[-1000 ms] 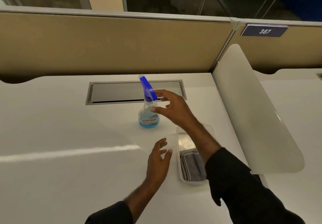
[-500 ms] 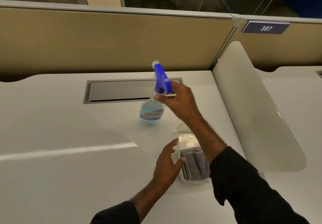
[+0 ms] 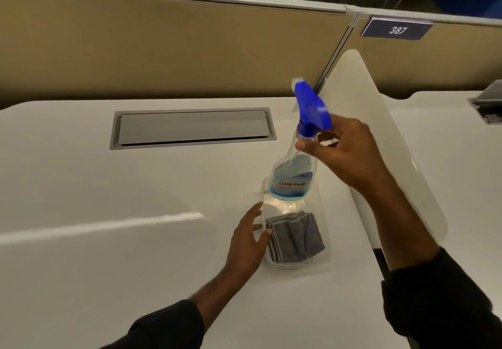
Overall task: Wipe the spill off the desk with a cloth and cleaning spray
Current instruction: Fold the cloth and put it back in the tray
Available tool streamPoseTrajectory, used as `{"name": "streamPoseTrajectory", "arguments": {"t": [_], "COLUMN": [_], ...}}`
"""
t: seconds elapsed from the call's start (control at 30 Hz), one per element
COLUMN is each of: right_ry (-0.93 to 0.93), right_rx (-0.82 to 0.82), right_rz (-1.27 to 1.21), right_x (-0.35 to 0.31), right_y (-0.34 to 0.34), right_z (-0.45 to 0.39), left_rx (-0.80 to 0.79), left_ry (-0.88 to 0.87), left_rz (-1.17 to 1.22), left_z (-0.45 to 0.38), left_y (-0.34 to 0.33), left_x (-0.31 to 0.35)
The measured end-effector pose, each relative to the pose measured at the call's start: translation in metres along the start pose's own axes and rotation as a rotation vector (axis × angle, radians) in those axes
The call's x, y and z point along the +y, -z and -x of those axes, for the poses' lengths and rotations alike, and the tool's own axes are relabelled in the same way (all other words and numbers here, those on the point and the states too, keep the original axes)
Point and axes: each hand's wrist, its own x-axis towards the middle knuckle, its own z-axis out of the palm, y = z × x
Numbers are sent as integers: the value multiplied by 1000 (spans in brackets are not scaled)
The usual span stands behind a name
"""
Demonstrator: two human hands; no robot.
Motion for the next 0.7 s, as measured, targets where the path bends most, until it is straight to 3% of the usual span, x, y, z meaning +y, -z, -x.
{"name": "streamPoseTrajectory", "arguments": {"t": [0.27,0.7], "right_ry": [-153,-304], "right_rx": [-41,-69], "right_rz": [-99,-266], "right_x": [54,82], "right_y": [-34,-47], "right_z": [17,30], "left_rx": [11,12], "left_ry": [13,52], "left_rz": [-17,-7], "left_z": [1,0], "left_y": [-1,-3], "left_x": [2,5]}}
